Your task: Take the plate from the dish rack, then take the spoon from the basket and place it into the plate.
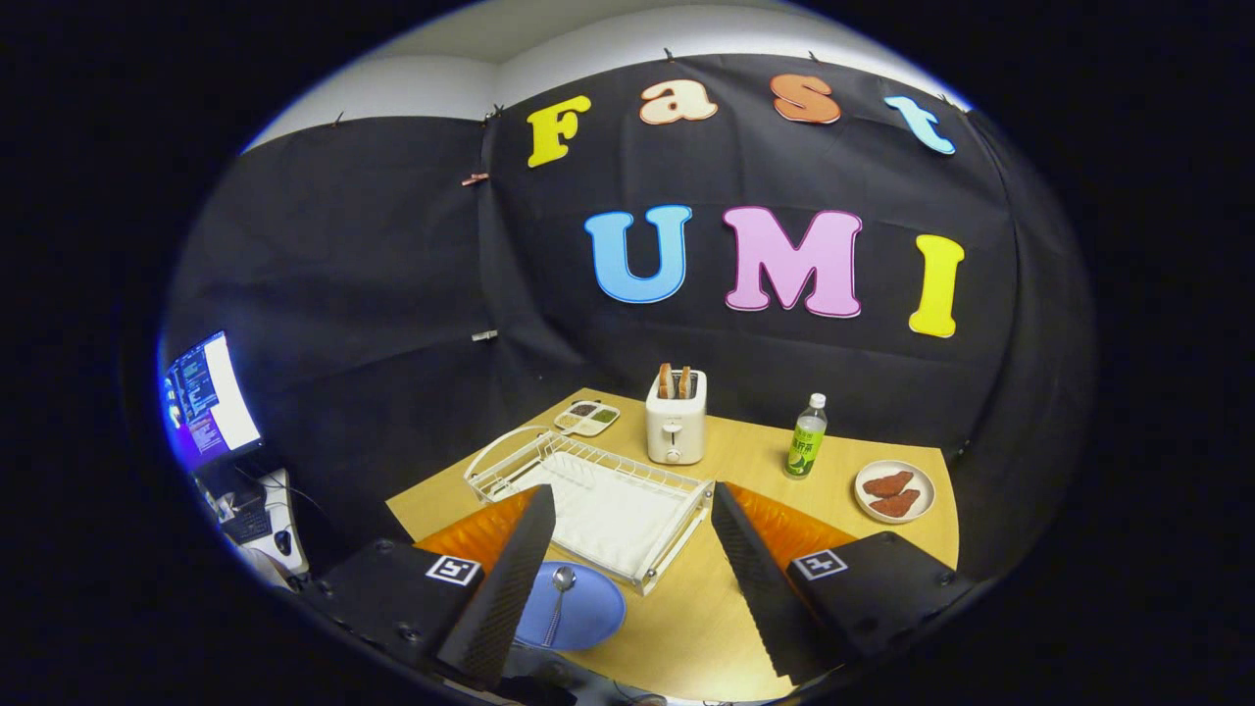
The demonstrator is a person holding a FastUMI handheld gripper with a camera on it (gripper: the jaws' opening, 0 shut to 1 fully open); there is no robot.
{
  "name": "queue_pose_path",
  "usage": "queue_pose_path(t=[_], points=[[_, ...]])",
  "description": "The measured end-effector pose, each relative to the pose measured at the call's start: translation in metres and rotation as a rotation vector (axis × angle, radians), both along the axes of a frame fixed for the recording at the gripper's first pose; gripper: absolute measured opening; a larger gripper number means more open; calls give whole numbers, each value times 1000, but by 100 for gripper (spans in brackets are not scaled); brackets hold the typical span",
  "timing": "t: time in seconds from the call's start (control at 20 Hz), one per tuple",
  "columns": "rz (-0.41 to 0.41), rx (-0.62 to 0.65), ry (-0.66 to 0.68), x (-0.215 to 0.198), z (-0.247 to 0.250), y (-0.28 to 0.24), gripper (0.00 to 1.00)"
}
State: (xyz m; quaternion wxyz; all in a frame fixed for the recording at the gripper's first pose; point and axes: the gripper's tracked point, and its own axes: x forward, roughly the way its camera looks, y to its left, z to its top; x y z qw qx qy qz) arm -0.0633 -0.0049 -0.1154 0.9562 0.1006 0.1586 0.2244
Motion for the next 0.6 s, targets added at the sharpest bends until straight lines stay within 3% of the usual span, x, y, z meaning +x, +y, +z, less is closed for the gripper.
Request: queue_pose_path(t=[0.2,0.6], points=[[23,60,21,-7,-10,-15,99],[-2,35,-1,0,-30,-48,99]])
